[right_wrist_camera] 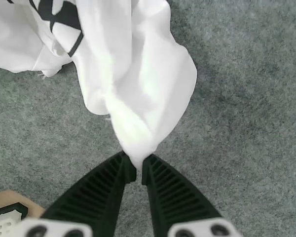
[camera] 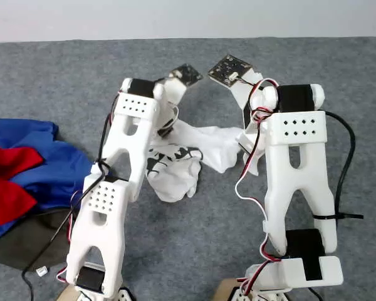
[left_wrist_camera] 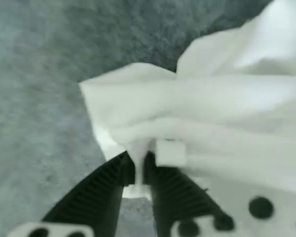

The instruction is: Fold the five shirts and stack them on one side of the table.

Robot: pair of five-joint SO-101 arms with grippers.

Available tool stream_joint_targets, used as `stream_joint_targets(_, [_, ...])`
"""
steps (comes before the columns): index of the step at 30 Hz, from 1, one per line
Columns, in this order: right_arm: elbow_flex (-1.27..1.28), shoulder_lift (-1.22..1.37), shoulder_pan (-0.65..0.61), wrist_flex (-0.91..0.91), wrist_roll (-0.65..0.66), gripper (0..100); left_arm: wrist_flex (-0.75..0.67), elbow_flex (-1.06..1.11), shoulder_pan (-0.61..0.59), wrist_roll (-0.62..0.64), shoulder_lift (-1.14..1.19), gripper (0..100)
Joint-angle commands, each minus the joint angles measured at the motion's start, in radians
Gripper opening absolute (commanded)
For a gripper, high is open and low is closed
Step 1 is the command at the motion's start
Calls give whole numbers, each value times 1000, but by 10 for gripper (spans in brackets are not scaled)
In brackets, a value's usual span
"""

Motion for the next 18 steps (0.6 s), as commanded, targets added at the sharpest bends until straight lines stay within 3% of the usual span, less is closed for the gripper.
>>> stream_joint_targets(1, [-14,-62,1,35,-5,10,60,-180,-12,5,-18,6])
stream_joint_targets(6, [-15,-71,4,35,-5,10,58,-325,-57,8,-98,6])
stream_joint_targets(18, [-15,-300,82,-196,-5,10,57,-337,-86,68,-502,6])
